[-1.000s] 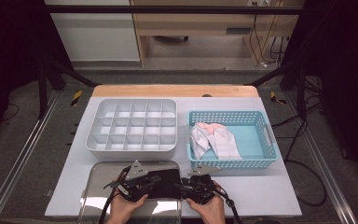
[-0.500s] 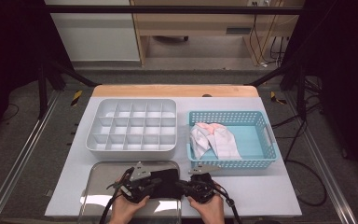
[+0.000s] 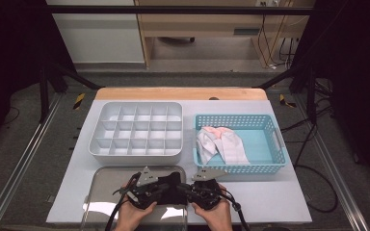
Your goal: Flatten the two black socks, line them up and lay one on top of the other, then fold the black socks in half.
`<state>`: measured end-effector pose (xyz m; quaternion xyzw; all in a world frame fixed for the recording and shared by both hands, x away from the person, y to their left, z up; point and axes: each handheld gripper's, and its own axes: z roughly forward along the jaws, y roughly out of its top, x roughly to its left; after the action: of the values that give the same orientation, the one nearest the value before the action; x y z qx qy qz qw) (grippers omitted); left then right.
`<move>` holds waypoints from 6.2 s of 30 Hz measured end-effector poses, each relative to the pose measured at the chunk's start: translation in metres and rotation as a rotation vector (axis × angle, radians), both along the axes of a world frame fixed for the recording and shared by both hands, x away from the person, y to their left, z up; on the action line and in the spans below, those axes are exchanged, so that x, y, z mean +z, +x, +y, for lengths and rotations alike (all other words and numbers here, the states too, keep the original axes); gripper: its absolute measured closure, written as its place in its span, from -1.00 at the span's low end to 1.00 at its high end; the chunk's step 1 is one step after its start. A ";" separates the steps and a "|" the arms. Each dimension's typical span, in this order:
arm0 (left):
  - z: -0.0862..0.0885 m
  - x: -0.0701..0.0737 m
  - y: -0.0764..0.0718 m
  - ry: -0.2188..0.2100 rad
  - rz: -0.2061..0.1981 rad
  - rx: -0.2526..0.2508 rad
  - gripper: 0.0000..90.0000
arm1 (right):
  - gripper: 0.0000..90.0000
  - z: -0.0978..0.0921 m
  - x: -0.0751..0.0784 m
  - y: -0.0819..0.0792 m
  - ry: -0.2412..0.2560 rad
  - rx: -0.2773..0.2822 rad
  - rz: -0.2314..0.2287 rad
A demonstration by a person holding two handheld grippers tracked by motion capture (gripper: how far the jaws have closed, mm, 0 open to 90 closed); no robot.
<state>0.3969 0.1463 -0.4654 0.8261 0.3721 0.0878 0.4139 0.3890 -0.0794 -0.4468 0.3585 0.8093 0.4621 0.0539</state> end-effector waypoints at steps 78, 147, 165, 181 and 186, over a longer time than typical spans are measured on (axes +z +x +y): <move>0.040 0.016 0.014 -0.022 -0.050 0.121 0.12 | 0.65 0.080 -0.013 0.000 -0.109 0.201 -0.053; 0.061 -0.011 -0.025 -0.106 0.103 0.121 -0.30 | 0.92 0.047 -0.016 -0.011 -0.125 0.135 0.016; 0.056 -0.008 -0.022 -0.086 0.106 0.092 -0.23 | 0.91 0.044 0.000 -0.022 -0.027 0.191 0.006; 0.068 0.003 -0.024 -0.097 0.111 0.107 -0.30 | 1.00 0.057 -0.022 -0.022 -0.052 0.199 0.060; 0.068 -0.007 -0.028 -0.110 0.151 0.107 -0.38 | 0.99 0.056 -0.022 -0.022 -0.050 0.207 0.068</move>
<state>0.3688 0.2145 -0.4728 0.7853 0.4502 0.0266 0.4242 0.3667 -0.0233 -0.4685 0.2870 0.8547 0.4325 -0.0124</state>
